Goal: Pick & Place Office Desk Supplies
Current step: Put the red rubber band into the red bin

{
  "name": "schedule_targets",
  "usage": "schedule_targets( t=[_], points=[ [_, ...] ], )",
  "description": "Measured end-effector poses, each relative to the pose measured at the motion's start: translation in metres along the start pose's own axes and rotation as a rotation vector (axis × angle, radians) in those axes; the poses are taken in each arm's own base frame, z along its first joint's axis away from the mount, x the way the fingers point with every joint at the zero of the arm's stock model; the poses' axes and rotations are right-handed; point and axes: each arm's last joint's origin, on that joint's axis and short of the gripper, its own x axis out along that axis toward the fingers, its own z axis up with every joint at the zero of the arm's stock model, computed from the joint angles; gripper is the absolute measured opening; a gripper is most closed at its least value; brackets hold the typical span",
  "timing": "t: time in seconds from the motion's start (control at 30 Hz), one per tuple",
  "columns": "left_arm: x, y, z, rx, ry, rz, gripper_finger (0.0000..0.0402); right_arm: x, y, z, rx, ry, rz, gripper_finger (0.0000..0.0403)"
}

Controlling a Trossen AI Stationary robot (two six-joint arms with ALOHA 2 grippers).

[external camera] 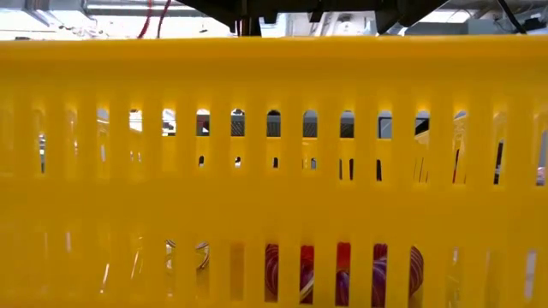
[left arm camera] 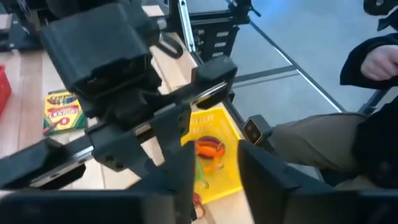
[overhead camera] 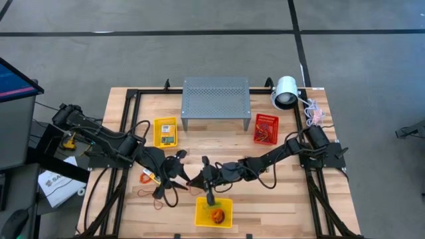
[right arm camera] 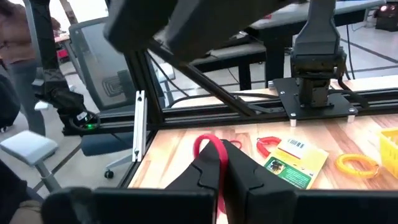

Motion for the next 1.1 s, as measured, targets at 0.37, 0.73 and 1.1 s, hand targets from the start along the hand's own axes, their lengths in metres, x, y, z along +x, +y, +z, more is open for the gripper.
schedule_targets(
  t=[0.37, 0.73, 1.1],
  points=[
    [-0.016, 0.002, 0.006, 0.042, -0.051, 0.012, 0.0242, -0.039, 0.014, 0.034, -0.112, 0.199, -0.146, 0.0001],
    [-0.042, 0.002, 0.005, 0.064, -0.08, 0.042, 0.0234, -0.118, 0.014, 0.065, -0.244, 0.488, -0.484, 0.0],
    [-0.021, 0.01, -0.039, -0.027, -0.18, 0.075, 0.0226, -0.176, -0.008, 0.075, -0.229, 0.658, -0.767, 0.0]
  ],
)
